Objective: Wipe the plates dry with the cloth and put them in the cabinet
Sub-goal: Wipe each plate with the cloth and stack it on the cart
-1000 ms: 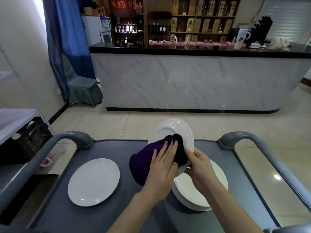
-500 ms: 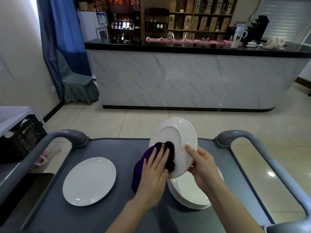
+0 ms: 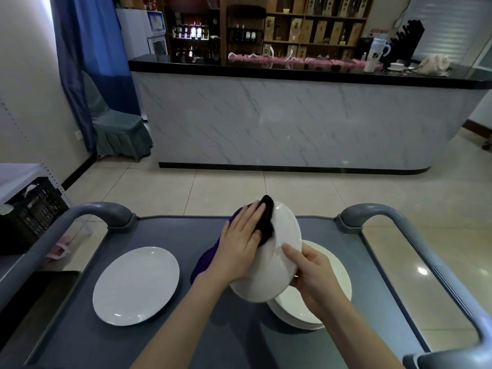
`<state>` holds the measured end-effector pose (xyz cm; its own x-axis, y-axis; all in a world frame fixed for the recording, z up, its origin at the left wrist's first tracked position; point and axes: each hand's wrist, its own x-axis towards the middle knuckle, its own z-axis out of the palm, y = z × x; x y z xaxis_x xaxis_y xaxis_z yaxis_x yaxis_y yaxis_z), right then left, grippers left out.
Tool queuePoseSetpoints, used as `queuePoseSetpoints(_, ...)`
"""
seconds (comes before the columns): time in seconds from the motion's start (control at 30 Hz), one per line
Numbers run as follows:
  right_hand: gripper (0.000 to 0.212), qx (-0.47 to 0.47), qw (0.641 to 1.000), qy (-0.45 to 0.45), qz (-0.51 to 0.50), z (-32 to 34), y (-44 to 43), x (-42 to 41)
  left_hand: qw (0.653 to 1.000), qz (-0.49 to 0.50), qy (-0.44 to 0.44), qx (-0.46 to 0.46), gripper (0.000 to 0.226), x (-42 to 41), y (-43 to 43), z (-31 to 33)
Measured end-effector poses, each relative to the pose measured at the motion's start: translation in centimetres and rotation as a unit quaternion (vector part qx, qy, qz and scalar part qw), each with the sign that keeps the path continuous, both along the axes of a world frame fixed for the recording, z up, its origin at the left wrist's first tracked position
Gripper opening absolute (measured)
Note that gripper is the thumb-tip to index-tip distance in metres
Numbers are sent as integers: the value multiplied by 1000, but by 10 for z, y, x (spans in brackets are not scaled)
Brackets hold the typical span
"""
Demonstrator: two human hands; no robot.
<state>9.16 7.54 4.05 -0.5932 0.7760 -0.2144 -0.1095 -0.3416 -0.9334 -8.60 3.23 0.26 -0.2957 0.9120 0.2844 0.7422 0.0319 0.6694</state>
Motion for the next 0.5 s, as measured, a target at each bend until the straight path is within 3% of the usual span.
queuePoseSetpoints(0.2,25,-7,999,33,-31,8,16,3,992,29,-118,28,55,1,-26,-23)
queuePoseSetpoints(0.5,23,-22,997,53,-47,12,21,-4,999,27,26,20,60,60,-47,-19)
